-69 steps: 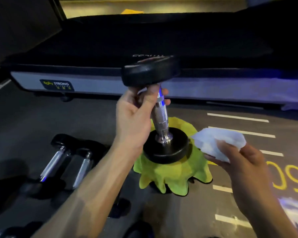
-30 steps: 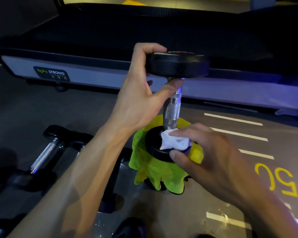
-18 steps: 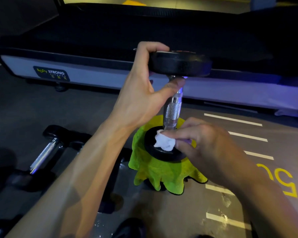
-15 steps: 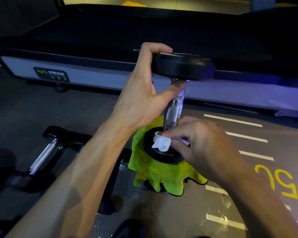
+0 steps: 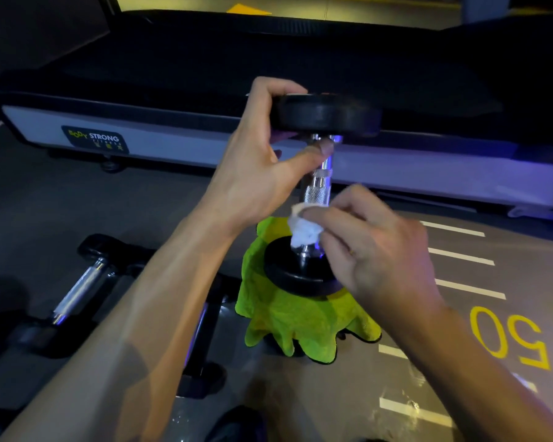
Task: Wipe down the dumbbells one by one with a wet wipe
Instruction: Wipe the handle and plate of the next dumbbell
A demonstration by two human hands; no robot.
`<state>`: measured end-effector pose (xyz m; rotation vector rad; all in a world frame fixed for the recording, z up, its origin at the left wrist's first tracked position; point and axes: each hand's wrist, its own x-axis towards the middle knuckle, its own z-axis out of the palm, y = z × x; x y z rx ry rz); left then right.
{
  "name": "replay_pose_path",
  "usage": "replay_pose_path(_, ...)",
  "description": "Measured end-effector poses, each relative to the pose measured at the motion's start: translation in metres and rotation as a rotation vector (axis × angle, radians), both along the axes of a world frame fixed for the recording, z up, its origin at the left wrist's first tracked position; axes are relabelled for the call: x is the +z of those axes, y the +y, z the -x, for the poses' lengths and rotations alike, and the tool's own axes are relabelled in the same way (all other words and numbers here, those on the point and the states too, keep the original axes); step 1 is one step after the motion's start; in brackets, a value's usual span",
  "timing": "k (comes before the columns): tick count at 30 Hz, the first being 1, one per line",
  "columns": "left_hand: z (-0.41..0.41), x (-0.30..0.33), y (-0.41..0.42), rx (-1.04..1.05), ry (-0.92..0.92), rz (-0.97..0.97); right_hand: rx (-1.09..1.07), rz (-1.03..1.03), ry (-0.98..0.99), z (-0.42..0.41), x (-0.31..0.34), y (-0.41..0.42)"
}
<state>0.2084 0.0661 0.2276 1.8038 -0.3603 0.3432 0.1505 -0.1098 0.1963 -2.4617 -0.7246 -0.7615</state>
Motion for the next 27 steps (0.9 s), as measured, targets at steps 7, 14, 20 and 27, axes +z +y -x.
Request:
replay_pose_path(7, -0.007, -0.002, 0.000, 0.012, -0.003, -0.012, 0.086, -0.001, 0.348, 0.010, -0.010, -0.009)
replay_pose_path(14, -0.005, -0.001, -0.002, 0.032, -0.025, -0.061, 0.034, 0.120, 0.473, 0.006, 0.010, 0.004)
replay_pose_path(20, 0.002, 0.005, 0.000, 0.054, 0.016, -0.124, -0.009, -0.045, 0.408, 0.007, -0.004, 0.010)
replay_pose_path(27, 0.004, 0.013, 0.000, 0.083, 0.056, -0.064, 0.057, -0.054, 0.065, -0.005, -0.007, 0.009)
